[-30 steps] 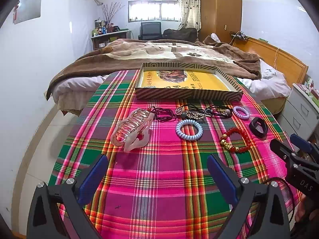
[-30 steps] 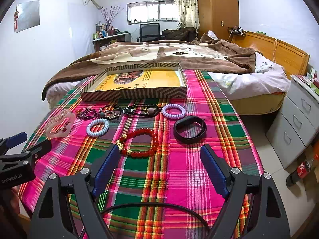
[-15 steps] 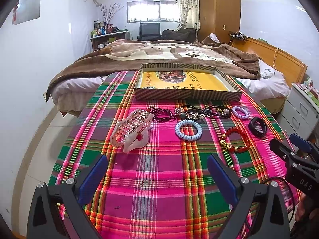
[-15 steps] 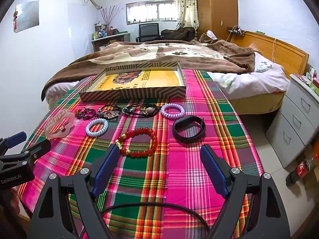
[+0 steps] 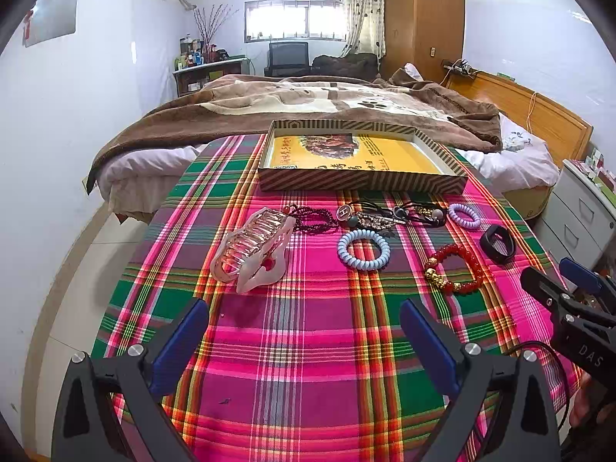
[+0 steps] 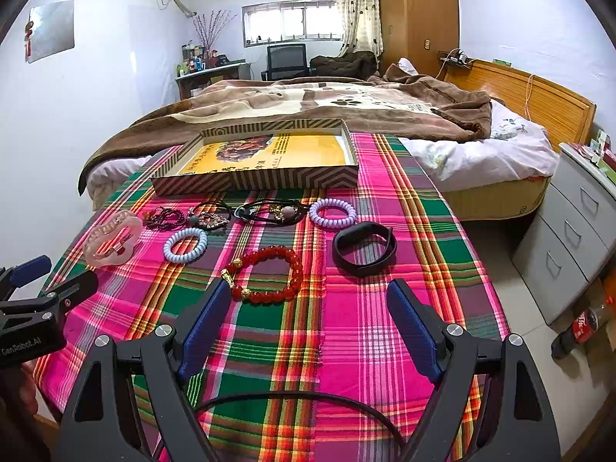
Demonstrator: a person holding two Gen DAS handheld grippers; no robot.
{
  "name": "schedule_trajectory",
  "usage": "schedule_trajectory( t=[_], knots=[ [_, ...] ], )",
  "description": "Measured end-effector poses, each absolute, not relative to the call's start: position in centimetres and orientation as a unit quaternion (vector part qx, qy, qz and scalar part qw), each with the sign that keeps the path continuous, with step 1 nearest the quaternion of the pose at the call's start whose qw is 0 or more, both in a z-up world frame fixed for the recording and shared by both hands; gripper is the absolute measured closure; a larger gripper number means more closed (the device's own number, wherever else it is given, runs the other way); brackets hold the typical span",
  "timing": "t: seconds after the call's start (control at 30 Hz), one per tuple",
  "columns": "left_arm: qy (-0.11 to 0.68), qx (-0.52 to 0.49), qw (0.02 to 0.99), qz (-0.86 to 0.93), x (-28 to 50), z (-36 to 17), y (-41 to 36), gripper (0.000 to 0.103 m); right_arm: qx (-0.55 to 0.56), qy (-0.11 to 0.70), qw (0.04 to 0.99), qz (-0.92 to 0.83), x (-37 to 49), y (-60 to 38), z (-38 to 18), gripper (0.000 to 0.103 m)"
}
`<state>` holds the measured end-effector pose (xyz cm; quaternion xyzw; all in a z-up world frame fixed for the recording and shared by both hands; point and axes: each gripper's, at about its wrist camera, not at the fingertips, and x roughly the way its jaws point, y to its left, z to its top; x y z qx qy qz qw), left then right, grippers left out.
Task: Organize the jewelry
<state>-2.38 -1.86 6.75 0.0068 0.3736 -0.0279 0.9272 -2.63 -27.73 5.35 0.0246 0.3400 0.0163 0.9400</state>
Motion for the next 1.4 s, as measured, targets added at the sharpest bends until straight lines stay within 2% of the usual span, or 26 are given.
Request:
schedule_trajectory(
  t=[0.5,0.7,0.97,1.17,1.33,1.4],
  knots=[
    [0.374,0.009,0.927,-0.031,-2.0,6.5,-1.9,0.002,0.023,0.342,0.939,0.017,-2.5,-27.7,5.3,0.02],
    [0.356,0.008,0.934,-0.035,-1.3,6.9,0.9,0.002,0.006,0.348,0.937,0.039,-1.3,-26.7,5.2,0.02],
    [0.373,0.007,0.927,-0.045,1.4,5.2,5.2,0.002,-0.002,0.361,0.93,0.067,1.6,-24.4,4.7,0.02],
    [0.393,0.017,0.916,-0.072,4.0,3.9,5.1,0.002,-0.016,0.376,0.923,0.084,3.5,-22.7,4.1,0.02],
    [0.405,0.001,0.91,-0.088,5.9,3.1,5.2,0.013,-0.028,0.391,0.915,0.097,5.1,-21.3,3.4,0.02],
    [0.413,0.007,0.907,-0.083,6.4,2.7,5.1,0.028,-0.032,0.395,0.912,0.103,5.5,-20.8,3.2,0.02]
  ],
)
